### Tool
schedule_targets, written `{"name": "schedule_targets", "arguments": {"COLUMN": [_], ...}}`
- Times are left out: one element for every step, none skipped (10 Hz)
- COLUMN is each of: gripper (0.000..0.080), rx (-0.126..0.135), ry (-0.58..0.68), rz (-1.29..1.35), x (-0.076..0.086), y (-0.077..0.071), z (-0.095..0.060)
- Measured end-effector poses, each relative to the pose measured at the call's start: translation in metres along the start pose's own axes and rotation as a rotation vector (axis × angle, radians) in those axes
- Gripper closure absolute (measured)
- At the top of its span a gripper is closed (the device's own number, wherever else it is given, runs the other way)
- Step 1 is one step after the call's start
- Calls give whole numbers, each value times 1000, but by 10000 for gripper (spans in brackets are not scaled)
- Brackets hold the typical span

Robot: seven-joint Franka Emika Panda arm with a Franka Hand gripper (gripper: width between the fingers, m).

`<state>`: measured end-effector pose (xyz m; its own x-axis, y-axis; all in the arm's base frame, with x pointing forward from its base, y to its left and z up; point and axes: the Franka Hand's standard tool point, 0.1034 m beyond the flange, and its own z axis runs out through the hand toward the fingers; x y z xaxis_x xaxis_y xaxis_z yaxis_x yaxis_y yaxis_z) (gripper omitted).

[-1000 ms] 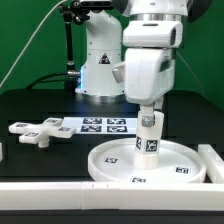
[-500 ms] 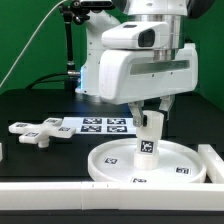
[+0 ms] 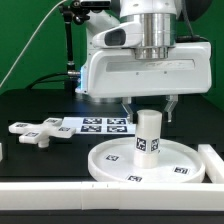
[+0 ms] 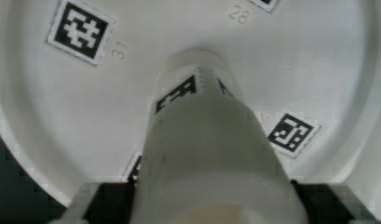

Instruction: Assemble round table

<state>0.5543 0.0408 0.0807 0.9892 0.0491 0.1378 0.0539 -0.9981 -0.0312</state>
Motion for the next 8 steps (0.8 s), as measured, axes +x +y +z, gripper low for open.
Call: {"name": "schedule_targets", "arguments": {"gripper": [384, 384, 384, 384, 384, 384, 384, 384], "rx": [5, 13, 27, 34, 32, 33, 37, 38], "ry": [0, -7, -10, -21, -22, -21, -22, -23], "rz": [119, 175, 310, 449, 504, 528, 592, 642], "x": [0, 0, 1, 1, 1, 0, 1, 1], "y": [2, 3, 5, 5, 5, 5, 5, 5], "z": [0, 0, 0, 1, 1, 1, 1, 1]}}
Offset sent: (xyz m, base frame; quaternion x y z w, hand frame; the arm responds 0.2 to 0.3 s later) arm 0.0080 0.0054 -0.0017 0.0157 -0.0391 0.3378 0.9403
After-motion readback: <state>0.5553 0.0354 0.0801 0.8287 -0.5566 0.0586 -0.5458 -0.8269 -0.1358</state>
